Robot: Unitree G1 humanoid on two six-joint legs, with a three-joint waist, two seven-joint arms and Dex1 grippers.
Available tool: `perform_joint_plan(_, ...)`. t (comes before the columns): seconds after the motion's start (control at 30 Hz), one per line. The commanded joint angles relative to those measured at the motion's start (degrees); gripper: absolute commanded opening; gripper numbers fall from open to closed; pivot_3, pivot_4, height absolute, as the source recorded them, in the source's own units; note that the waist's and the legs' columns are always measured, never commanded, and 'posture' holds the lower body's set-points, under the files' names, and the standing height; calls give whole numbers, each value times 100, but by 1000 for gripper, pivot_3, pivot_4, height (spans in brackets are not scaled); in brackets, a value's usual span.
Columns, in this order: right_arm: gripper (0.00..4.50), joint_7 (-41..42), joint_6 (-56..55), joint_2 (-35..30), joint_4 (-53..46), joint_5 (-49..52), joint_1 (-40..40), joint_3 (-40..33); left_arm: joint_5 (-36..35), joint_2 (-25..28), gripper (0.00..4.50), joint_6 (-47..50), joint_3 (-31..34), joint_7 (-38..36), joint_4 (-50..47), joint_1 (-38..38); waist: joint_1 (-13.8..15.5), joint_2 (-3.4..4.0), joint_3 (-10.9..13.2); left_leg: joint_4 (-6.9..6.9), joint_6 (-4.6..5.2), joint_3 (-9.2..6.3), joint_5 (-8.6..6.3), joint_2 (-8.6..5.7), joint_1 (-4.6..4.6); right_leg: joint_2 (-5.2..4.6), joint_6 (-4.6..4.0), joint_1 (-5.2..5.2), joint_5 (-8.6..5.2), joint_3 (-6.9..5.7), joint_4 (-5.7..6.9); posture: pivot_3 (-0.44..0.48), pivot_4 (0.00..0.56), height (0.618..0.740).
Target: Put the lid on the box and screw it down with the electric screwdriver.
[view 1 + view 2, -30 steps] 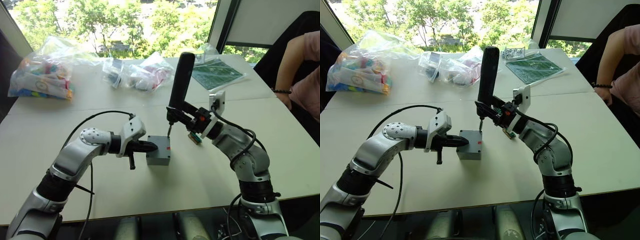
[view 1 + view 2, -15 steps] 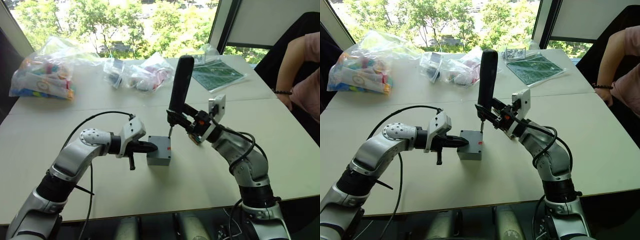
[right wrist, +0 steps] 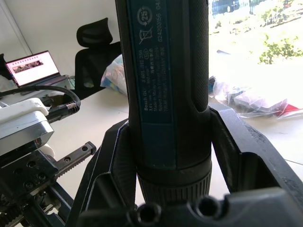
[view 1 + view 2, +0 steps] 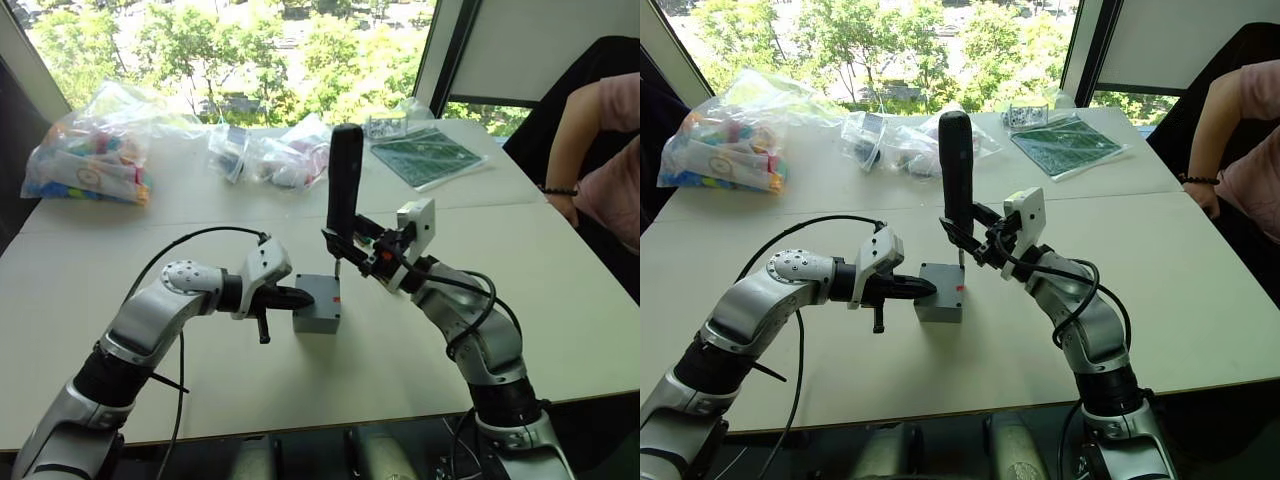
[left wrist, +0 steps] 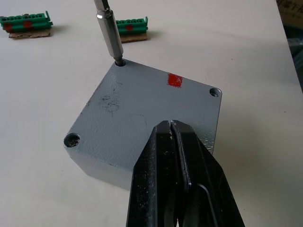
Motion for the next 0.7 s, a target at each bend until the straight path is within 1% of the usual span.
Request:
perform_joint_plan(0.03,1864,126,179,-73,394,-182,325,264,48,7,0,25,-10,31,-160,11,-2,0,-1,0,0,0,0,0,0,0,0,0,0,0,0,0,150,740)
perform_joint_plan(0.47,1864,154,-185,-4,431,-262,339,221,33,1,0,34,-24,38,-188,24,-3,0,-1,-2,0,0,0,1,0,0,-1,0,-1,0,-2,0,150,740)
perform_joint_plan(0.7,1864,141,-351,-26,434,-171,123,-26,48,-30,0,26,-69,49,-192,51,-2,1,-1,-2,0,0,0,1,0,0,-2,0,-2,0,-3,0,150,740)
